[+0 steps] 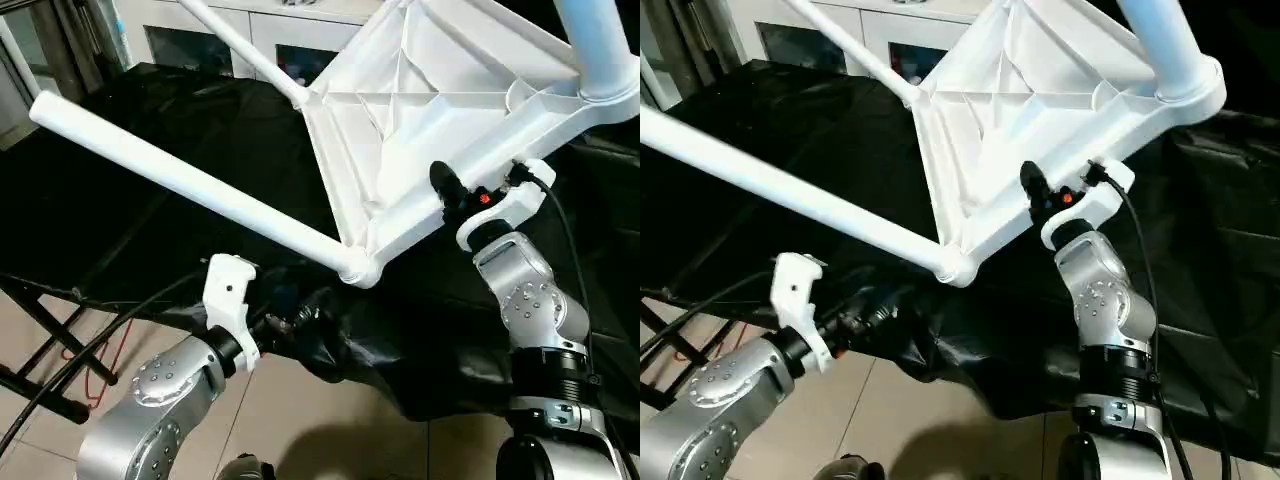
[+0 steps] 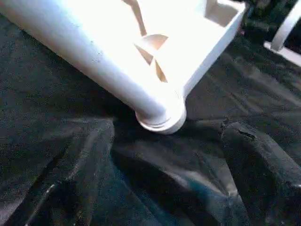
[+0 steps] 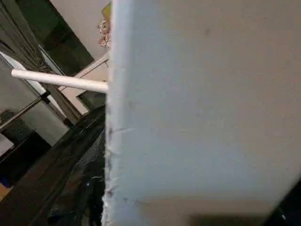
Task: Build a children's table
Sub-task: Flip table
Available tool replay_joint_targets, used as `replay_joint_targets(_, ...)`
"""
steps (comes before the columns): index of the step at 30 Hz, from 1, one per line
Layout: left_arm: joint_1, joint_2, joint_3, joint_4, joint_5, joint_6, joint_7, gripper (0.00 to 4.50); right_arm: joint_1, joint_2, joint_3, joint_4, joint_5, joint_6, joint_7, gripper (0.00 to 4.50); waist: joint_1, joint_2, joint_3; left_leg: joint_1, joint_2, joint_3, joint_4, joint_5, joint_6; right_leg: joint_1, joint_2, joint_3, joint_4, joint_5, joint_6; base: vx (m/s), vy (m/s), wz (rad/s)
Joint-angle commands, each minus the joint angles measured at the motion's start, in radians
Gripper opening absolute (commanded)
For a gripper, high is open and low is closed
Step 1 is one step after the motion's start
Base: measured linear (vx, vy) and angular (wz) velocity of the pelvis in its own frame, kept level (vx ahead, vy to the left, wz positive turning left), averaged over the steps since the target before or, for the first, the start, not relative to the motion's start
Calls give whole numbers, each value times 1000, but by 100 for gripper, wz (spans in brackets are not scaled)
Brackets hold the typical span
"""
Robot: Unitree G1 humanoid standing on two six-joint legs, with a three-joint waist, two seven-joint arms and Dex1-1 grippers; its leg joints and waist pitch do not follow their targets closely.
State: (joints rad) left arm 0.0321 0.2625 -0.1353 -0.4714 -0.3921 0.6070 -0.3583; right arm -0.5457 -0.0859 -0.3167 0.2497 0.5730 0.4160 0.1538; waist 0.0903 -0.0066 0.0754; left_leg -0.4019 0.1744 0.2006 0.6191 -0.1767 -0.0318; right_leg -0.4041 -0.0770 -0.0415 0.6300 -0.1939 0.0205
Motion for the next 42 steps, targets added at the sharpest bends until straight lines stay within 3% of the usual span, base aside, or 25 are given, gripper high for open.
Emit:
replay_joint_targets(1,-13,12,-18,-28,20,-3,-4,408,7,-42,-3,-31,-95,-27,-78,196,-7,-13,-75,32,48,-25,-87,-235,-62,21,-55,41,-86,-307,-87,0,0,0)
replay_joint_targets(2,-13,12,-18,-28,20,-3,-4,408,7,-42,-3,-31,-95,-27,-78,196,-7,-12,-74,32,49,-25,-88,-233,-63,20,-55,41,-86,-307,-86,0,0,0)
replay_joint_targets(6,-40,39,-27,-34,57,-23,-8,408,17,-75,57,-57,-207,-5,-153,196,-6,-15,-73,35,47,-25,-88,-238,-71,18,-52,41,-87,-316,-71,0,0,0)
replay_joint_targets(12,-72,47,-25,-39,65,-36,-17,408,23,-86,69,-78,-245,7,-206,196,-11,-14,-75,42,46,-29,-91,-305,-102,11,-49,41,-91,-348,-49,0,0,0)
replay_joint_targets(16,-91,44,-21,-40,69,-42,-13,408,27,-88,71,-82,-259,8,-224,196,-12,-18,-77,42,45,-29,-90,-319,-101,12,-49,42,-92,-347,-49,0,0,0)
replay_joint_targets(18,-113,41,-16,-41,77,-47,-3,408,31,-92,72,-84,-279,8,-250,196,-14,-19,-77,39,44,-30,-91,-313,-101,14,-50,41,-91,-346,-48,0,0,0)
replay_joint_targets(21,-189,37,-3,-37,99,-64,15,408,39,-112,92,-85,-350,5,-306,196,-11,-19,-76,46,43,-27,-87,-316,-104,9,-49,42,-94,-358,-47,0,0,0)
replay_joint_targets(26,-262,44,-15,-38,118,-70,9,408,31,-149,162,-83,-429,14,-311,196,-13,-22,-80,36,43,-31,-88,-289,-108,20,-50,41,-87,-326,-44,0,0,0)
replay_joint_targets(28,-275,39,-16,-32,125,-77,11,408,17,-151,159,-63,-442,20,-338,195,-15,-18,-82,36,42,-31,-86,-281,-108,20,-50,41,-85,-308,-46,0,0,0)
replay_joint_targets(30,-283,42,-20,-27,132,-79,8,408,1,-153,156,-38,-461,17,-355,194,-16,-21,-83,37,42,-31,-86,-286,-110,20,-49,40,-85,-298,-53,0,0,0)
replay_joint_targets(36,-300,67,-35,-24,164,-76,4,408,-33,-150,175,10,-431,-7,-266,194,-21,-21,-82,39,43,-34,-88,-334,-112,19,-46,38,-85,-308,-61,0,0,0)
replay_joint_targets(38,-330,81,-40,-9,208,-93,16,408,-40,-152,183,26,-436,-14,-245,250,-24,-23,-81,39,43,-34,-88,-343,-111,18,-48,38,-88,-321,-59,0,0,0)
replay_joint_targets(42,-395,107,-46,27,282,-128,33,408,-58,-155,188,59,-448,-32,-253,285,-31,-32,-85,36,43,-34,-84,-317,-102,21,-50,38,-87,-305,-69,0,0,0)
